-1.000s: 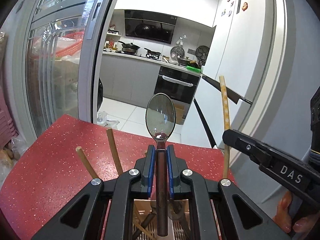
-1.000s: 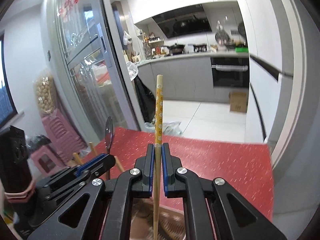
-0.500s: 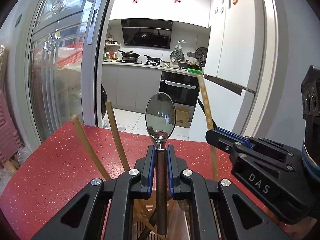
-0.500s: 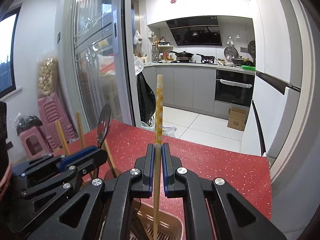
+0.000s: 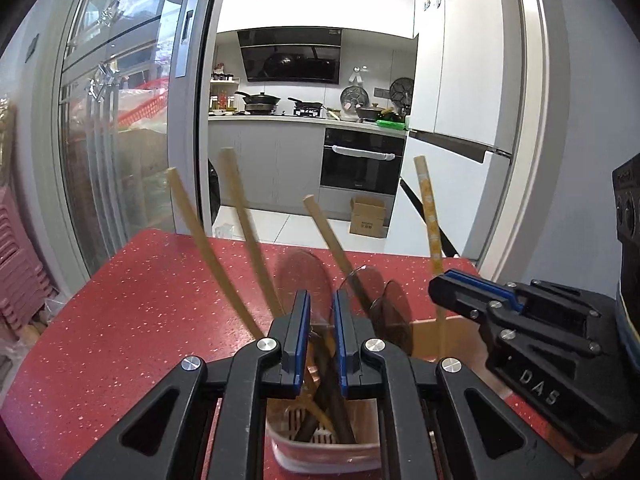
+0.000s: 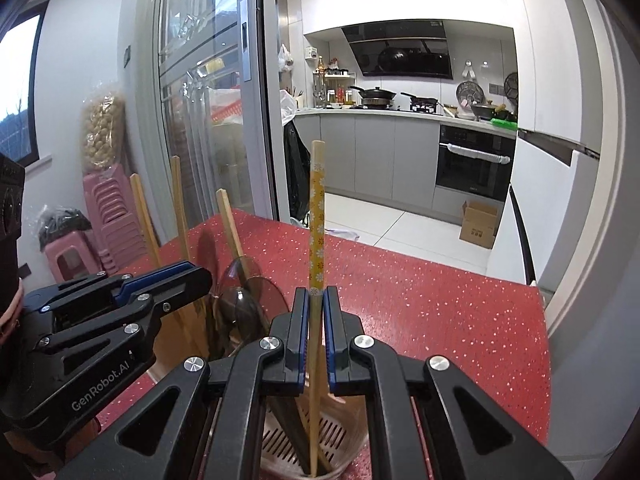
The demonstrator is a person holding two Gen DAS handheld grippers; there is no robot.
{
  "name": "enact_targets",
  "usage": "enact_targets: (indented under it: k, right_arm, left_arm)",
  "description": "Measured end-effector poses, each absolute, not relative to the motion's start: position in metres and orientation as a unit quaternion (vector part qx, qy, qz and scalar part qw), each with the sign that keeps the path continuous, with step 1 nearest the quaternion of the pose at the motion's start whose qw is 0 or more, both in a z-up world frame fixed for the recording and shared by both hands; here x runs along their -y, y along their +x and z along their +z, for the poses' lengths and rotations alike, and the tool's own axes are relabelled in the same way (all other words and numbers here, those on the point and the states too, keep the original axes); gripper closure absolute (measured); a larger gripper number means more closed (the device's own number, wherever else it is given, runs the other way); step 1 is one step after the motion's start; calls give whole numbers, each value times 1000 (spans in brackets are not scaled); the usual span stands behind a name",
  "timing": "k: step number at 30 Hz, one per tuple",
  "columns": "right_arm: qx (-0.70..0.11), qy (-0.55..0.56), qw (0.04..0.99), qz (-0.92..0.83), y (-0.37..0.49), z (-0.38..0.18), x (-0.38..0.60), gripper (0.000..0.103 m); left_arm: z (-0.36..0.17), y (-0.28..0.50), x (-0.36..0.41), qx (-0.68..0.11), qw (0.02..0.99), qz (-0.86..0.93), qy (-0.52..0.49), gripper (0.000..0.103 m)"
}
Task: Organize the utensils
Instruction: 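Open both grippers to release the utensils in the holder, then move back to the table and grasp the last dark spoon with the right gripper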
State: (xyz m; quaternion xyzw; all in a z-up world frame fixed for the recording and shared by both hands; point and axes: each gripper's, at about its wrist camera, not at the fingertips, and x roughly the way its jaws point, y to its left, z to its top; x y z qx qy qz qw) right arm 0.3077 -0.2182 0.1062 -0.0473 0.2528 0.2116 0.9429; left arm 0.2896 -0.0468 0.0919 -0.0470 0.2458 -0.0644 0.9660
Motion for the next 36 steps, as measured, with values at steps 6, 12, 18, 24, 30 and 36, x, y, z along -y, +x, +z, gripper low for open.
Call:
enact_targets:
  k: [6,12,18,24,30,36]
  right_arm:
    - [-268,-53,937,220,304,108,214,94]
    - [-287,-54,930,226,301,111,209,69]
    - [-287,-48,932,215,288,121,213,65]
    - [-302,-26,929,212,263,131,223,58]
    - [-327,4,921,210,235,129,236,53]
    - [-364,31,908,208,204,112,243,51]
  left_arm:
    - [95,284,43,-261,962,-59,-49,64]
    - [103,270,40,-273,960,-54,-42,64]
    - [106,253,34,-284,957,-46,-41,64]
    - [103,232,25,-301,952,-45,-47,64]
    - [98,209,19,-319,946,-43,-36,63]
    - [84,180,11,-349,935,-44,-38,63]
